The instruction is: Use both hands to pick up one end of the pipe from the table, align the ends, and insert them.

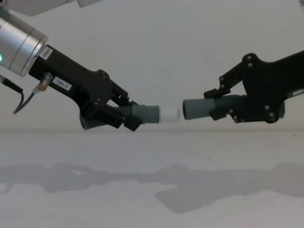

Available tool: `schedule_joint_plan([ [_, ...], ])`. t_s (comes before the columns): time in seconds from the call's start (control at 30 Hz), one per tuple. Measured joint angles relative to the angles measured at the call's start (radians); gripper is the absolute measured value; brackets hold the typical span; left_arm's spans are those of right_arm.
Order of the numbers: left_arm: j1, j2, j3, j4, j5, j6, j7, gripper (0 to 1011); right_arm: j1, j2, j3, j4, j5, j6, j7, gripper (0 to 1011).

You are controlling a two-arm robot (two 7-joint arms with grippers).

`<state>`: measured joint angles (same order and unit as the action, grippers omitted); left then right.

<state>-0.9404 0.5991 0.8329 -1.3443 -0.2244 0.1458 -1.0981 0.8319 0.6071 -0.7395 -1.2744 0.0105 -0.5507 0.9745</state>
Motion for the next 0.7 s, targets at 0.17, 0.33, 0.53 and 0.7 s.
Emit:
schedule_joint_plan([
  [0.17,0.000,0.000,0.000,0.000,0.000,0.000,0.000,336,0.001,-0.004,-0.006,0.002,-0.008,0.005,-0.006,264],
  [0.33,0.000,0.000,0.000,0.000,0.000,0.000,0.000,336,0.003,-0.009,-0.012,0.008,-0.019,0.014,-0.017,264],
  [0.53,0.000,0.000,0.000,0.000,0.000,0.000,0.000,336,0.009,-0.013,-0.017,0.017,-0.024,0.020,-0.027,264],
  [0.7,0.000,0.000,0.000,0.000,0.000,0.000,0.000,336,0.013,-0.015,-0.020,0.020,-0.024,0.021,-0.030,264],
])
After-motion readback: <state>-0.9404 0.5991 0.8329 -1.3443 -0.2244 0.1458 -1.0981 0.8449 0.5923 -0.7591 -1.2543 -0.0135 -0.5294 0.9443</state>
